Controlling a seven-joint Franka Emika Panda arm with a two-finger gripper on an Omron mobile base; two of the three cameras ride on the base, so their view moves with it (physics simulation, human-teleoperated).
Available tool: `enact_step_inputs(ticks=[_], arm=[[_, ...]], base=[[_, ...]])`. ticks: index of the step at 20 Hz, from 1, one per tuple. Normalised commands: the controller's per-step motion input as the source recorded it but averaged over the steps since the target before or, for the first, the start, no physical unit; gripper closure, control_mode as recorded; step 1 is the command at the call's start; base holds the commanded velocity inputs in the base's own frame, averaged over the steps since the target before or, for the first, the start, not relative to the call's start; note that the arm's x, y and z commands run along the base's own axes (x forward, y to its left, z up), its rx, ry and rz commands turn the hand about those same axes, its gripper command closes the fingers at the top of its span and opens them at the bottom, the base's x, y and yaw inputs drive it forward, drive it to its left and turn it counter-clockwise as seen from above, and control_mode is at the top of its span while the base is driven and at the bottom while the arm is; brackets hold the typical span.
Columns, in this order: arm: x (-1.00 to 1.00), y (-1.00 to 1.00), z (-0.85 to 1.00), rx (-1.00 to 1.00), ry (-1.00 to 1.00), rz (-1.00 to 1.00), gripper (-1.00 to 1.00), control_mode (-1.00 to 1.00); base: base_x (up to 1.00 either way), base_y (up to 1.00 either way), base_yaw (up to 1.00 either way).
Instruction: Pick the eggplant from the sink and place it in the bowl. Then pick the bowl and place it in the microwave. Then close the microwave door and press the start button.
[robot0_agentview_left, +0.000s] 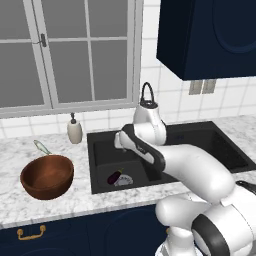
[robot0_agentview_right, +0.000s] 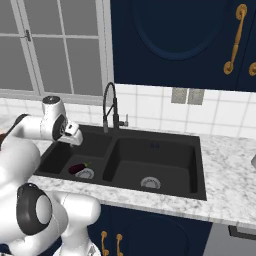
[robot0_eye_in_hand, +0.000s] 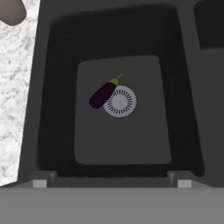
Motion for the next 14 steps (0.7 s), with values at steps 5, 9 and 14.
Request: enact_step_inputs(ticks=[5, 9, 14], arm=[[0.27, 0.34, -0.28, -0.03, 0.00, -0.06, -1.00, -1.00], [0.33, 0.14, -0.27, 0.00, 0.00, -0.02, -1.00, -1.00], [0.40, 0.03, -0.19, 0.00, 0.00, 0.00, -1.00, -1.00]], base=[[0.00, 0.00, 0.00], [0.00, 0.00, 0.00], [0.00, 0.00, 0.00]])
